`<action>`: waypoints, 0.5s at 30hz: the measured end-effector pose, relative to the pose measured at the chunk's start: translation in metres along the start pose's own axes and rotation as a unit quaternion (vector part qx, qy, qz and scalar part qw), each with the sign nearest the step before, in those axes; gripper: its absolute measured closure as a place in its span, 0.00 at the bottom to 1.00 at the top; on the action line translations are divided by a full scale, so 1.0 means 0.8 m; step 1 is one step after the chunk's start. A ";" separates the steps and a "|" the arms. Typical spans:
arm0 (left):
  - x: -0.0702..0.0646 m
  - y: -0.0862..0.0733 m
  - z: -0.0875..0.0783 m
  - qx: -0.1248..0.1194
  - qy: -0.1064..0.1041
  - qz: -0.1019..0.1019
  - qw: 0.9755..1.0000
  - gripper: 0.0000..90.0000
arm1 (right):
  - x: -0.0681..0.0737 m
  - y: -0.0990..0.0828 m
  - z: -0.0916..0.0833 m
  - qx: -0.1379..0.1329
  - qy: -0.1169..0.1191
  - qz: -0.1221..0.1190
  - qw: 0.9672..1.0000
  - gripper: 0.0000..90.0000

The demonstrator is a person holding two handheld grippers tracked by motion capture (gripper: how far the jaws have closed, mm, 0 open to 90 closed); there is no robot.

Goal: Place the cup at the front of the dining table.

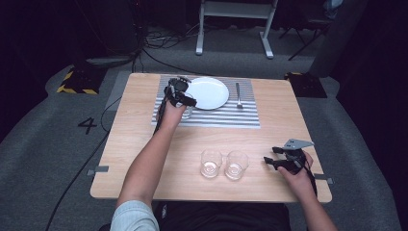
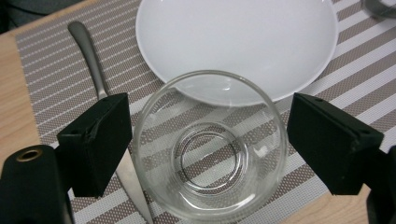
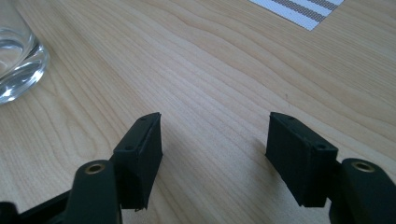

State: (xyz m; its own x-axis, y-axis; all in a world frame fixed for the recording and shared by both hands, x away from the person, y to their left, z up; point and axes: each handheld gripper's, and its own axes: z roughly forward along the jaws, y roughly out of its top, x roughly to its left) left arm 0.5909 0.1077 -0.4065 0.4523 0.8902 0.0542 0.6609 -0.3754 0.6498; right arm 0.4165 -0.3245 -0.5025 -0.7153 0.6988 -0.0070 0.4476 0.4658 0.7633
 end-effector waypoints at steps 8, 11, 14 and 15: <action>-0.013 0.002 -0.036 -0.015 -0.024 0.010 1.000 0.17 | -0.001 0.000 -0.001 0.001 0.002 -0.012 1.000 0.40; -0.021 -0.001 -0.047 -0.006 -0.021 0.005 1.000 0.17 | -0.001 0.000 -0.001 0.001 0.003 -0.008 1.000 0.40; -0.026 -0.006 -0.060 -0.003 -0.034 0.014 0.999 0.17 | -0.001 0.000 -0.001 0.002 0.002 -0.010 1.000 0.40; -0.027 -0.008 -0.064 -0.006 -0.036 0.012 0.999 0.17 | -0.001 0.000 -0.001 0.001 0.002 -0.011 1.000 0.40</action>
State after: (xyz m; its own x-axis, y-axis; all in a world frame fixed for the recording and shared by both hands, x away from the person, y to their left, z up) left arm 0.5462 0.1042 -0.3731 0.5098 0.8601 0.0158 0.6424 -0.3928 0.6580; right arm 0.4168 -0.3256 -0.5024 -0.7281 0.6852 -0.0213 0.4326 0.4833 0.7611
